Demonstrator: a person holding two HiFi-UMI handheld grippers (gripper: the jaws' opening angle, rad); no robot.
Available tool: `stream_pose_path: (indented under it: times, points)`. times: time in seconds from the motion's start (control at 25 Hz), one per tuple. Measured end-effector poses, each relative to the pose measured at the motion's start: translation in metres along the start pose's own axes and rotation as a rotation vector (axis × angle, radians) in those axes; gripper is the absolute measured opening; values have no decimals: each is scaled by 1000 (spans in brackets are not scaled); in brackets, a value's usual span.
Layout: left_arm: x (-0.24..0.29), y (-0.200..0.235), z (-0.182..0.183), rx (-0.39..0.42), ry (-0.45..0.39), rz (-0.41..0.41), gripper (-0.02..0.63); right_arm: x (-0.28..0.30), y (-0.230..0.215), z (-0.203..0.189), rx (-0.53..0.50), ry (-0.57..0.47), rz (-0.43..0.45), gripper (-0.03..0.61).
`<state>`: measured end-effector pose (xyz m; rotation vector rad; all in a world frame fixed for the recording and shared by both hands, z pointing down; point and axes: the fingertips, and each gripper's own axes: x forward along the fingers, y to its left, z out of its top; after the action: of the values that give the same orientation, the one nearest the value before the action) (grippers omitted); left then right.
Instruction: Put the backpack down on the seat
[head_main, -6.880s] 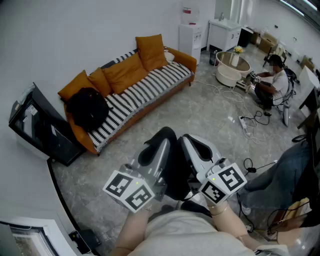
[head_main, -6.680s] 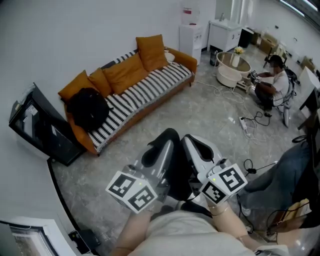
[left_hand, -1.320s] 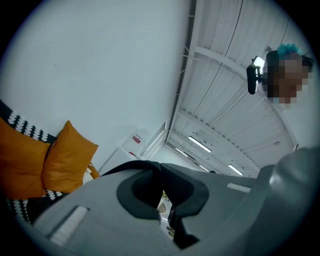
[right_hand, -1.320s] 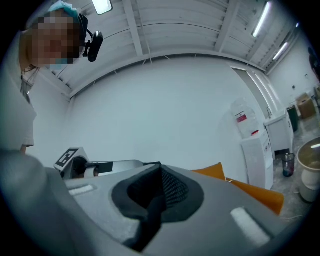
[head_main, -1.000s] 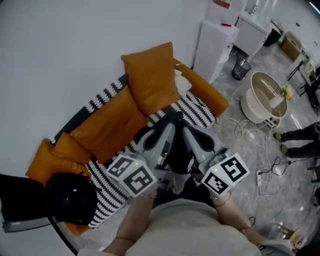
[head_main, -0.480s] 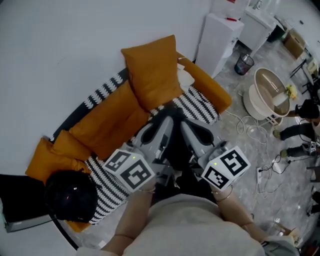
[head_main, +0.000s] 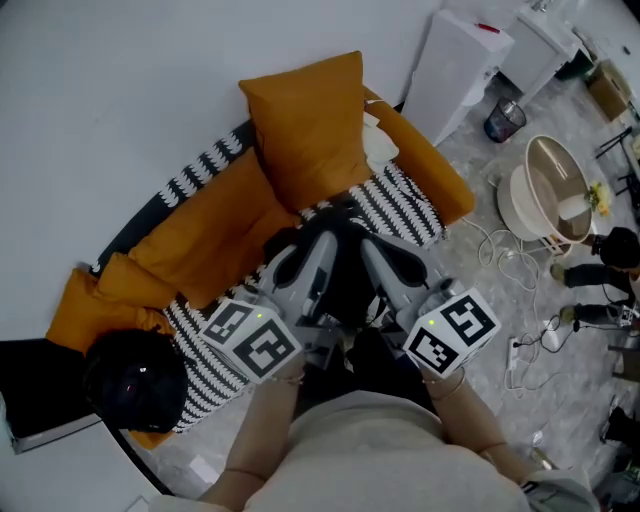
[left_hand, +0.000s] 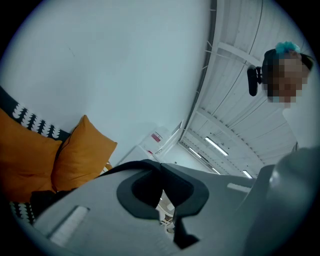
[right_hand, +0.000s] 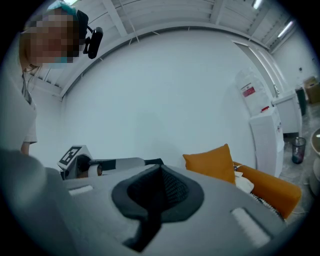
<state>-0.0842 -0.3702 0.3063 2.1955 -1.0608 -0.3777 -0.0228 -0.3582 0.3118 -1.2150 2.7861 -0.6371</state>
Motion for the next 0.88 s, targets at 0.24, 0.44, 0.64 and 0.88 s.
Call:
stream_pose_path:
  times: [0.24,0.44,0.64,0.88]
  points:
    - [32,38,-6,-22,5,95,12,21,-44,-5,38,43,16,2]
    - [62,61,-5,-22,-1,142,12,41,-74,-16,74,92,38,2]
    - [85,85,-6,-25,-13,186,12,57,-102,-25,103,124,59,2]
    - [110,105,-41,-69,12,240,12,67,-140,-39,134,156,63,2]
